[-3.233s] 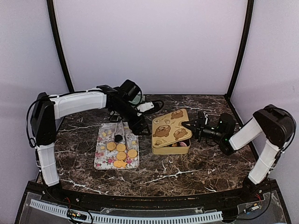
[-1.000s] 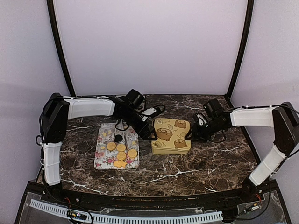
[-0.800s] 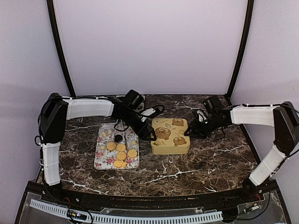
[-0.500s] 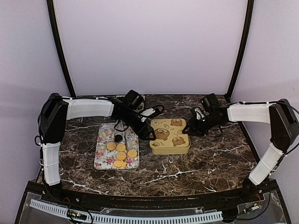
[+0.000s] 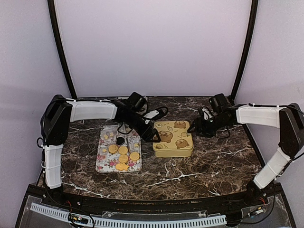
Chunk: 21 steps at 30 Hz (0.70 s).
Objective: Pack the cookies
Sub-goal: Place the box lid on the packing box.
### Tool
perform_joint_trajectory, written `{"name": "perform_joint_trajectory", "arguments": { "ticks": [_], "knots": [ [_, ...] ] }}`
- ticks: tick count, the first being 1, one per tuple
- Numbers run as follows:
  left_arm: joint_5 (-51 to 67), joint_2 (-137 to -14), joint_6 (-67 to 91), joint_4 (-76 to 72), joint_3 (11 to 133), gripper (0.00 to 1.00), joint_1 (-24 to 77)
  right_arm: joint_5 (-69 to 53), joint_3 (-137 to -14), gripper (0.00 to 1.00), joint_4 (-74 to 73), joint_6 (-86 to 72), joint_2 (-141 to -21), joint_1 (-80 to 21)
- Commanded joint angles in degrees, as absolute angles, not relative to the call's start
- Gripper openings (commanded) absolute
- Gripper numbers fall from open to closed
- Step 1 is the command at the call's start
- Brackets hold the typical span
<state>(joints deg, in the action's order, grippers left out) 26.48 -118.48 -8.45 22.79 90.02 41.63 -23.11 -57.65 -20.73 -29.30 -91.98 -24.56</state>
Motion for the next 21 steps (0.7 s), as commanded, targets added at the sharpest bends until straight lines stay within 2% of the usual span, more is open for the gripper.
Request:
{"name": "perform_joint_trajectory", "arguments": {
  "ticks": [1,4,12,16,21],
  "knots": [
    [30.1,-119.8,-7.0,21.8,92.0,0.86,41.6,-25.5,-55.7,0.64,-19.3,-29.5,-87.3,-21.9],
    [30.7,-120.1,-6.6,21.3,92.4,0.85,42.0,-28.0,-55.1,0.67,-18.4,-29.6,-88.2,-21.2],
    [29.9,-120.9,-5.5,19.8,94.0,0.84,42.8,-33.2,-52.1,0.67,-11.0,-32.4,-93.4,-21.2],
    [29.4,-120.9,-6.2,19.4,94.6,0.84,43.6,-33.8,-51.6,0.62,-9.3,-32.9,-95.1,-21.2],
    [28.9,-121.2,-6.5,19.3,94.5,0.84,43.9,-32.9,-51.8,0.46,-9.8,-32.2,-96.2,-21.2]
  ]
}}
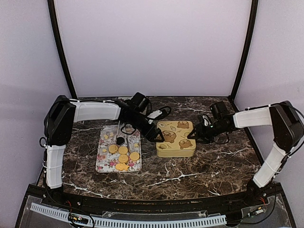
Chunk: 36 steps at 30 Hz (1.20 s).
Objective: Pack the cookies
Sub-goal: Place the box lid on the packing box.
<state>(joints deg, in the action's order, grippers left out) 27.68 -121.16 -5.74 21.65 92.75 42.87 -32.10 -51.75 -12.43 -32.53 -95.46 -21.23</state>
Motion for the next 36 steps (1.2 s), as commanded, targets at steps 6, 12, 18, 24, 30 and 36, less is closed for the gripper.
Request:
{"name": "perform_joint_trajectory", "arguments": {
  "ticks": [6,12,18,24,30,36],
  "knots": [
    [28.4,-120.8,-7.4,20.8,95.9,0.84,44.0,-36.7,-51.5,0.34,-7.6,-33.1,-96.6,-21.3],
    [27.6,-121.3,-7.6,21.0,96.3,0.96,44.0,-37.8,-53.8,0.32,-9.6,-32.9,-97.3,-22.1],
    [24.9,-118.6,-9.7,24.4,95.7,0.99,43.2,-31.3,-54.6,0.48,-14.0,-30.4,-94.8,-21.6],
    [23.2,-114.3,-13.2,31.1,96.5,0.99,41.2,-24.5,-57.9,0.73,-20.5,-27.8,-90.9,-20.8],
    [23.8,-107.9,-14.4,31.1,89.6,0.99,38.4,-18.6,-59.9,0.77,-26.0,-25.0,-86.6,-18.4],
    [24.1,-111.4,-12.2,23.6,85.1,0.95,38.3,-17.5,-56.7,0.65,-23.9,-26.7,-85.0,-18.3]
  ]
}}
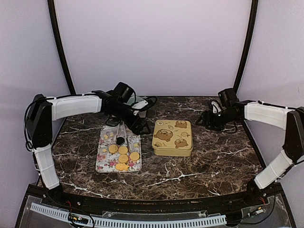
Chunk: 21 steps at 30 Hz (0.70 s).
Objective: Pack the cookies
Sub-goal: Place the box lid on the packing box, then adjust the box lid on the packing box.
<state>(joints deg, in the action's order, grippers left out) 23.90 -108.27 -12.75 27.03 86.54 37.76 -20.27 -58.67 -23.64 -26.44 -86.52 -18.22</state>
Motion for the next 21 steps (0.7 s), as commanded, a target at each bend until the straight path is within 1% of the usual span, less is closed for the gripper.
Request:
{"name": "perform_joint_trajectory", "arguments": {
  "ticks": [1,2,4,8,14,21],
  "knots": [
    [22.4,-112.5,-12.9,22.8,85.7,0.93,38.3,-16.4,-56.4,0.59,-23.9,-26.9,-84.6,-18.4],
    [20.3,-113.3,-13.6,21.0,85.7,0.91,38.3,-15.1,-56.3,0.55,-24.4,-26.9,-84.4,-18.3],
    [17.4,-115.0,-14.6,18.3,85.9,0.88,38.3,-12.7,-56.3,0.49,-25.9,-26.6,-84.5,-18.3],
    [15.8,-118.3,-14.4,17.4,88.1,0.84,38.3,-11.5,-55.8,0.43,-25.8,-27.1,-85.7,-18.3],
    [16.0,-119.4,-14.0,16.3,88.6,0.84,38.4,-13.2,-54.7,0.41,-22.8,-28.6,-88.6,-19.8],
    [16.5,-120.4,-13.7,16.3,90.8,0.84,40.3,-13.6,-57.7,0.42,-21.3,-29.8,-93.7,-23.7]
  ]
}}
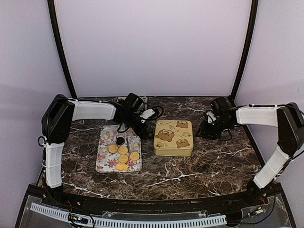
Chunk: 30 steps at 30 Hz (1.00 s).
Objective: Pack the cookies
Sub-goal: Adjust the box lid on the packing box, then press the box lid onto the packing box.
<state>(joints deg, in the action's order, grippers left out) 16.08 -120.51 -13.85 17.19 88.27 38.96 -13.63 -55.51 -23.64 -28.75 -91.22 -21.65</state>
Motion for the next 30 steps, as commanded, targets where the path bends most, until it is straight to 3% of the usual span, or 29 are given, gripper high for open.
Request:
{"name": "perform_joint_trajectory", "arguments": {
  "ticks": [1,10,14,22,30],
  "knots": [
    [16.4,-120.5,-13.6,16.5,91.1,0.84,40.3,-13.2,-58.0,0.42,-21.7,-29.7,-93.7,-23.9],
    [12.4,-118.0,-15.9,22.4,90.7,0.92,38.1,-6.6,-60.9,0.45,-27.2,-28.0,-86.9,-22.7],
    [10.6,-112.7,-16.9,22.6,86.7,0.97,36.8,-9.7,-62.6,0.43,-24.8,-29.3,-85.9,-23.8],
    [12.2,-102.4,-16.4,23.7,79.5,0.99,33.4,-17.9,-61.4,0.3,-16.0,-33.4,-92.2,-27.7],
    [15.5,-95.7,-17.2,26.6,75.7,0.99,27.0,-16.4,-55.1,0.28,-12.9,-32.9,-96.6,-26.9]
  ]
}}
